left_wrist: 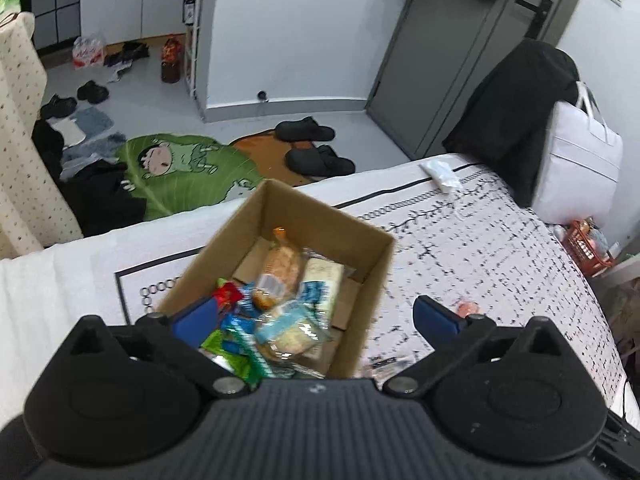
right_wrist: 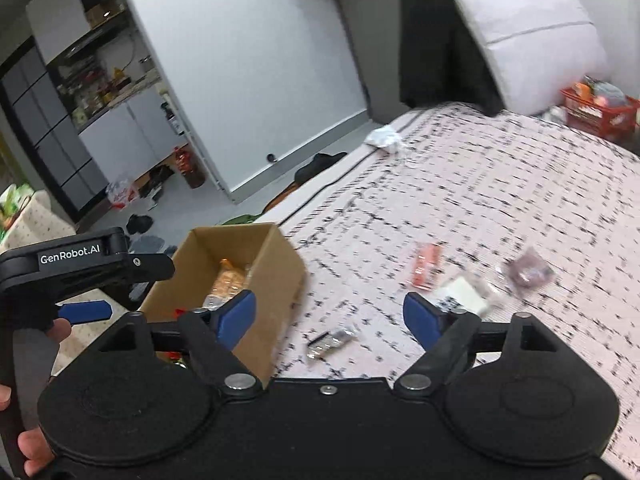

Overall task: Organize snacks
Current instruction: 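Move both tools back over the remaining snacks on the bed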

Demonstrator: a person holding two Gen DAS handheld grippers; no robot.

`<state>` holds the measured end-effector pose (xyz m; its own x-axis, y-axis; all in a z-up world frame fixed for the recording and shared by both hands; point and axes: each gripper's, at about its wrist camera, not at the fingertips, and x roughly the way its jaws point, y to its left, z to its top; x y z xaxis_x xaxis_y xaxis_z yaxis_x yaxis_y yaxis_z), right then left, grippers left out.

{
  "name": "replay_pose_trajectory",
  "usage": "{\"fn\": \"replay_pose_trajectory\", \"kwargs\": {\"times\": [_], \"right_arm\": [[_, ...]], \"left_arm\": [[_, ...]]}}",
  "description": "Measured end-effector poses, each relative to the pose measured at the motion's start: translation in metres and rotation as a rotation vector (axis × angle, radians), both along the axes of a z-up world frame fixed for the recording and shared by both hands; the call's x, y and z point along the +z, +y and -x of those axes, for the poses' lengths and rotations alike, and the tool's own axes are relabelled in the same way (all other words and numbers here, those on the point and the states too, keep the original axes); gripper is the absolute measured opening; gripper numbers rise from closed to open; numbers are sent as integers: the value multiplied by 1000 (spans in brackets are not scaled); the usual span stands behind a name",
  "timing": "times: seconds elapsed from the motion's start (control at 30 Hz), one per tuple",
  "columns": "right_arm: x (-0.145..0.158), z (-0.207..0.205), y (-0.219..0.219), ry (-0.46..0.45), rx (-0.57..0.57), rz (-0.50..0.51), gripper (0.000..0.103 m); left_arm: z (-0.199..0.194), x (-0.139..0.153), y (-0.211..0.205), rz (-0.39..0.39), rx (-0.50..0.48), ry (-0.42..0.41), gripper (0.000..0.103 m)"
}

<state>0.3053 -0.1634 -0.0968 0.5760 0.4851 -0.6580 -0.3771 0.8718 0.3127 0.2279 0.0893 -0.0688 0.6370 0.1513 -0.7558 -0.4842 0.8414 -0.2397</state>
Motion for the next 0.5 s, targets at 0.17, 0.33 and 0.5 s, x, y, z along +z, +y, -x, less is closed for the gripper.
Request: {"fn": "replay_pose_trajectory", "kwargs": {"times": [0.17,0.33,0.5], "right_arm": [[-6,-6,-29,37,-78,-21,85],[-10,-10,-52,51,-156,-46,85],[-12,-13,-72,77,-194,-94,85]], "left_arm": [[-5,-2,-31,-19,-42,-5,103],[-10,-5,-52,-12,-73,20,103],[-16,-7,-72,-20,-88,59,103]]}}
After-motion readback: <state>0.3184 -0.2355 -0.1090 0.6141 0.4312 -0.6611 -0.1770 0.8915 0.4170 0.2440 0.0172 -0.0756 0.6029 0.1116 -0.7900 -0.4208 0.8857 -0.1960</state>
